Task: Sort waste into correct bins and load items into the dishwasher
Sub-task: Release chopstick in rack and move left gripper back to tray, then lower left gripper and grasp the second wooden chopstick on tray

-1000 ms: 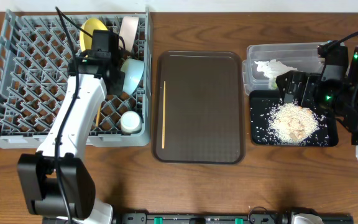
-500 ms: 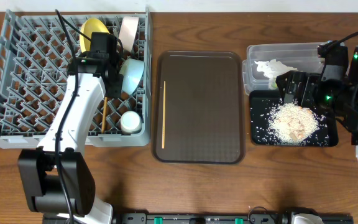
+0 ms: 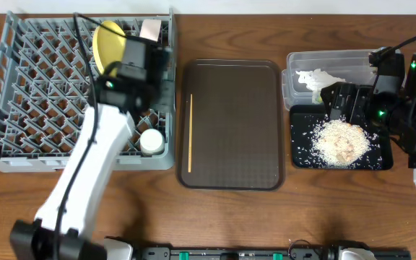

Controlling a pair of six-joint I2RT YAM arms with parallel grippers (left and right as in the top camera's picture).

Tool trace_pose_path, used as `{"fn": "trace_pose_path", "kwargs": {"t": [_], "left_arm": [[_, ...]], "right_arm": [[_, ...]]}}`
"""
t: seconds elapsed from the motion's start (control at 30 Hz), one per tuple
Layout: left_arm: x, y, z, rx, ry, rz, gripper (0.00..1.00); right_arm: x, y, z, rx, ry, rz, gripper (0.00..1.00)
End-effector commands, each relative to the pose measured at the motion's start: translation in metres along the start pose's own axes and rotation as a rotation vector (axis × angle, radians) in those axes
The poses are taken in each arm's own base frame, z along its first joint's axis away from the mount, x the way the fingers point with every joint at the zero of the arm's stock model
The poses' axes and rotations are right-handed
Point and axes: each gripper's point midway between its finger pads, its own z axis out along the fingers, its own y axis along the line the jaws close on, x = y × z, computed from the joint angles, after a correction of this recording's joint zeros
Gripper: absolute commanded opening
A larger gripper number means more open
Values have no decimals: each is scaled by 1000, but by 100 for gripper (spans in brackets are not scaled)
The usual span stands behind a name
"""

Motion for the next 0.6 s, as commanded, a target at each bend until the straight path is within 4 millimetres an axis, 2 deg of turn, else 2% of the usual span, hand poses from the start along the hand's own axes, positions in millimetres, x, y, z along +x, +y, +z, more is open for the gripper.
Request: {"fn": "trace_pose_path", "kwargs": {"t": [0.0, 0.07, 0.17, 0.33, 0.47, 0.57], "left_arm": [[10, -44, 4, 108, 50, -148, 44], [22, -54, 16, 62, 94, -270, 43], [34, -66, 35, -15, 133, -354, 44], [48, -80, 70, -87, 180, -312, 44], [66, -77, 97, -130, 256, -279, 44], [80, -76, 115, -141, 316, -179, 48]], "right_arm": [[0, -2, 1, 5, 2, 11, 99], [0, -2, 1, 5, 2, 11, 99], [0, -2, 1, 5, 2, 11, 99], [0, -2, 1, 5, 2, 11, 99], [0, -2, 1, 5, 2, 11, 99], [0, -2, 1, 5, 2, 11, 99]]}}
